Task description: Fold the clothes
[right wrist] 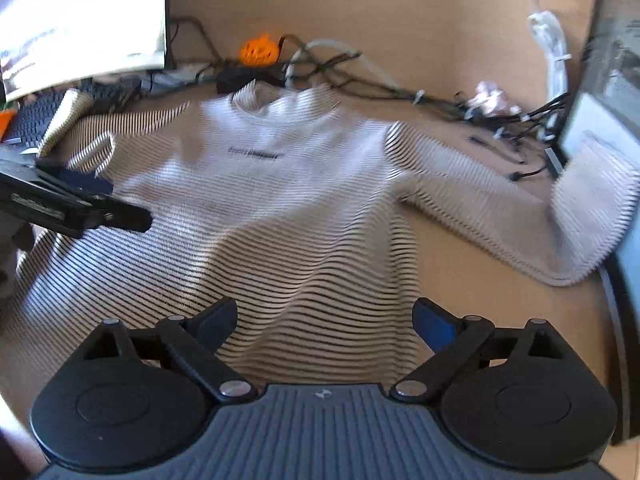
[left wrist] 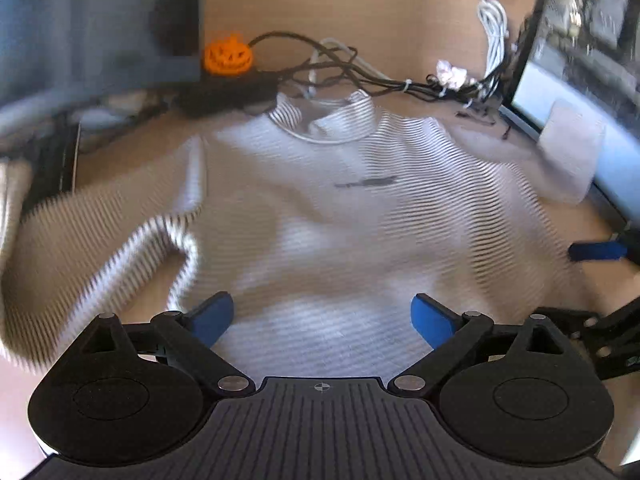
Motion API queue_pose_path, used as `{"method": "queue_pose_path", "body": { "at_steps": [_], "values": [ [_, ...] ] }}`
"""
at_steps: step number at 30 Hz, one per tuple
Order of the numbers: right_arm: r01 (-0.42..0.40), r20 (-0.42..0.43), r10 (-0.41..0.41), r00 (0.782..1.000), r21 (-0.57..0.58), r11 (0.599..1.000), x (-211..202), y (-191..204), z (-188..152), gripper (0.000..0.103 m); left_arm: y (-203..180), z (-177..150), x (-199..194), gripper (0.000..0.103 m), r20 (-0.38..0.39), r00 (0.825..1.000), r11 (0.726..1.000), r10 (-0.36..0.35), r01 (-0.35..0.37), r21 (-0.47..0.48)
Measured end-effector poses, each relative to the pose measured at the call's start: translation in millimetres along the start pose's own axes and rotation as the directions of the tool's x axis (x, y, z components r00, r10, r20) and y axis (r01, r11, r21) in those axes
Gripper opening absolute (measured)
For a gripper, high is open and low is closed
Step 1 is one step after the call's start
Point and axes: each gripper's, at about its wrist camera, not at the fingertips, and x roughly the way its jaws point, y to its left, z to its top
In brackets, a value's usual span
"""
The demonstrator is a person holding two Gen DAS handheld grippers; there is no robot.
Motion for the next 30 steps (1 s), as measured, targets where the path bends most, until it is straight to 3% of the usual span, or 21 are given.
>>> {"method": "queue_pose_path", "body": {
  "at_steps": [2,3,7,12,16,21,30],
  "values": [
    [0.065,0.022,-0.065,0.998,0.018,0.998,-1,-6,6,0.095,2,0,-6,0.099,-0.022,0.996,0.992,-0.092,0.089,-0.089],
    [0.098,0.033,-0.099,0.995,0.027,0.995,-2,-8,9,0.095,1,0,-5,0.099,-0.036,0.994,0.989,-0.103,0.099,-0.109],
    [0.197,0.013,-0.199,0.980,0.085,0.977,15,-21,22,0.095,-5,-1,-1,0.099,-0.067,0.994,0.990,-0.088,0.080,-0.119],
    [0.274,-0.029,-0.273,0.962,0.034,0.961,24,-24,13,0.099,-7,-5,-1,0.099,-0.078,0.995,0.996,-0.066,0.061,-0.066],
    [0.296,-0.035,-0.296,0.955,-0.009,0.955,11,-27,7,0.100,-2,-4,-3,0.099,-0.081,0.993,0.993,-0.085,0.077,-0.087],
    [0.251,0.020,-0.251,0.968,-0.007,0.968,-24,-23,10,0.100,1,-2,-2,0.100,-0.090,0.991,0.990,-0.094,0.083,-0.110],
    [0.313,-0.057,-0.318,0.946,-0.090,0.946,-18,-19,-18,0.100,-10,2,5,0.103,-0.118,0.992,0.996,-0.048,0.039,-0.079]
  ]
}}
